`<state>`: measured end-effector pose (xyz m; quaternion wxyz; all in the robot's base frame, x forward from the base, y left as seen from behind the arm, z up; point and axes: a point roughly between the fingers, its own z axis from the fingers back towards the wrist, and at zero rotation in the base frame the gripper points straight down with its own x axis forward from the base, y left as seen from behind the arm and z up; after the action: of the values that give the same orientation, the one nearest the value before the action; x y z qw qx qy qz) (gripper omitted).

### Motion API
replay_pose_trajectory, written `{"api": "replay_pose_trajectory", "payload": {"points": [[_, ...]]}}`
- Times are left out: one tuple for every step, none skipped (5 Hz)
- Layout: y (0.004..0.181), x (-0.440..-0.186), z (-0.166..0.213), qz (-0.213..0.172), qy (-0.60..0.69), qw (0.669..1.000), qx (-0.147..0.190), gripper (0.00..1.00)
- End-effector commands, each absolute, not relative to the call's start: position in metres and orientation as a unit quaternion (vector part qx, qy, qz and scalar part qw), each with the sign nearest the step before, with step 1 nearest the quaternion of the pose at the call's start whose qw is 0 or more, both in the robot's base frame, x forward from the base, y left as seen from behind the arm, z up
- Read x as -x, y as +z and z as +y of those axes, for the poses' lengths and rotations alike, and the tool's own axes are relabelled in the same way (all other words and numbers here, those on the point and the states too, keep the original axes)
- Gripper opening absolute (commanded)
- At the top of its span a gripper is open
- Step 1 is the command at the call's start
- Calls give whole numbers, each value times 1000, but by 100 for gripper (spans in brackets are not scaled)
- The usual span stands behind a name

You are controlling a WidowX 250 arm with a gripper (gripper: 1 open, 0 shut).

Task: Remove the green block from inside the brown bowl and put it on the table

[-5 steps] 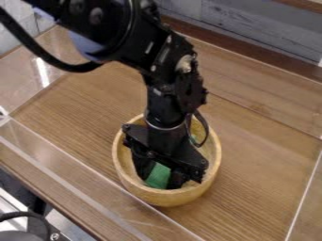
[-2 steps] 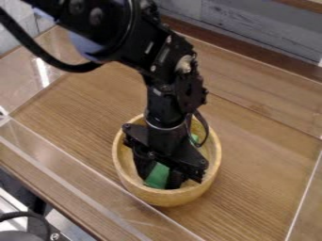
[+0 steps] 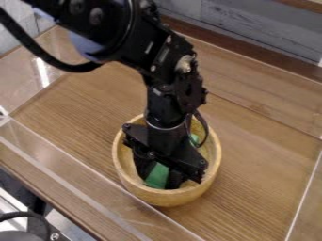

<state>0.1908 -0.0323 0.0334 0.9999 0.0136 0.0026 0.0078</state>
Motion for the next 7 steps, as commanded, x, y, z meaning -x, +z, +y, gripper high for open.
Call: {"api": "replay_pose_trajectory", "payload": {"points": [[40,-196,-31,-12,6,1000,-13,0],[41,-196,-30,-12,6,1000,-13,0],[41,-195,-29,-12,5,1000,-13,0],[41,-195,-29,-12,5,1000,-13,0],[41,-195,-28,-12,4,1000,-13,0],[41,-195,-27,-12,3,1000,-13,0],[41,-195,-27,-12,3,1000,-13,0]]}}
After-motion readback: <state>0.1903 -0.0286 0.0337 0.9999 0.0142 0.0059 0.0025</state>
